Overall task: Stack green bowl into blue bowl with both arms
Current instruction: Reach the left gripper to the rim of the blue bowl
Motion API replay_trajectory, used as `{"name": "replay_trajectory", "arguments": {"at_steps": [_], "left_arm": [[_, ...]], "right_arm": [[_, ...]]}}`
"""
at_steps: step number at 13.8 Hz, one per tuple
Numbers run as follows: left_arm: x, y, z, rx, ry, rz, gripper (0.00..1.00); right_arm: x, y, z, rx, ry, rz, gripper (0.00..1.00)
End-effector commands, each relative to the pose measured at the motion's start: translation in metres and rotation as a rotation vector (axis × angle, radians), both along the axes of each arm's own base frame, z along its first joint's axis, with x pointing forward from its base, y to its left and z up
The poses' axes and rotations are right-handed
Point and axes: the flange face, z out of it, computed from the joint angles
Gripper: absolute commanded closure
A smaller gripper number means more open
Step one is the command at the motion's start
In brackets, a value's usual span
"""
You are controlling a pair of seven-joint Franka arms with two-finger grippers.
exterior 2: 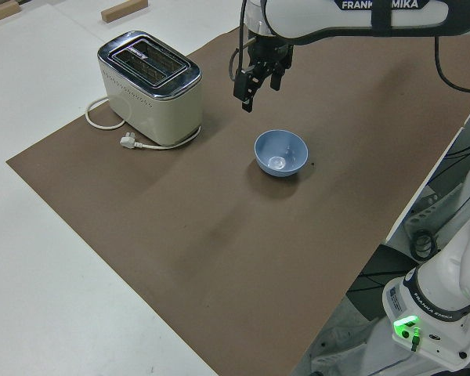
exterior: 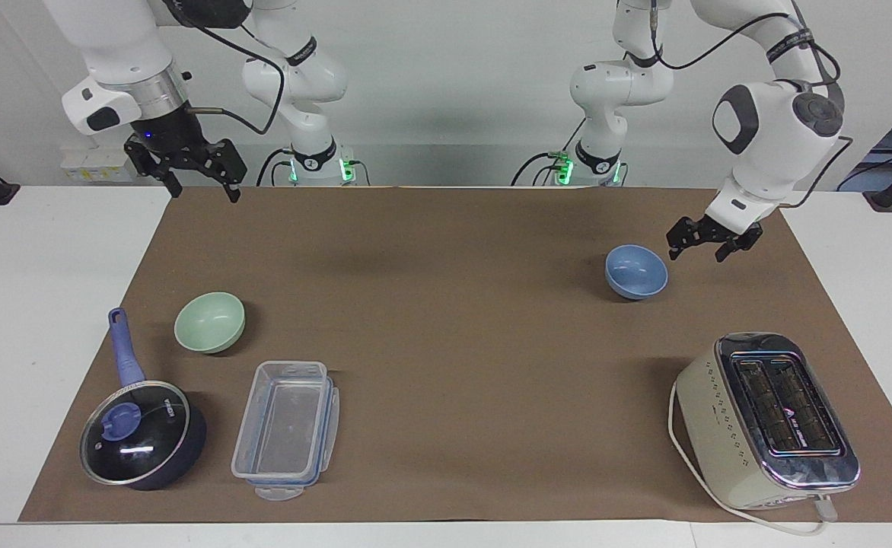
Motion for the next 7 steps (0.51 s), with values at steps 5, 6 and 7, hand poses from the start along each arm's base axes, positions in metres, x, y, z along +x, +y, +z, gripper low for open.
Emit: {"name": "replay_trajectory", "arguments": {"at_steps": [5, 6, 7], "left_arm": [[-0.028, -0.004, -0.098, 0.01, -0.025, -0.017, 0.33], [-0.03, -0.003, -0.104, 0.01, -0.028, -0.013, 0.82], [-0.031, -0.003, -0.104, 0.01, -0.022, -0.016, 1.0]], "right_arm": [[-0.001, -0.001, 0.003, 0.021, -0.016, -0.013, 0.0], [-0.001, -0.001, 0.003, 0.021, -0.016, -0.013, 0.0], [-0.001, -0.001, 0.003, 0.021, -0.016, -0.013, 0.0]]}}
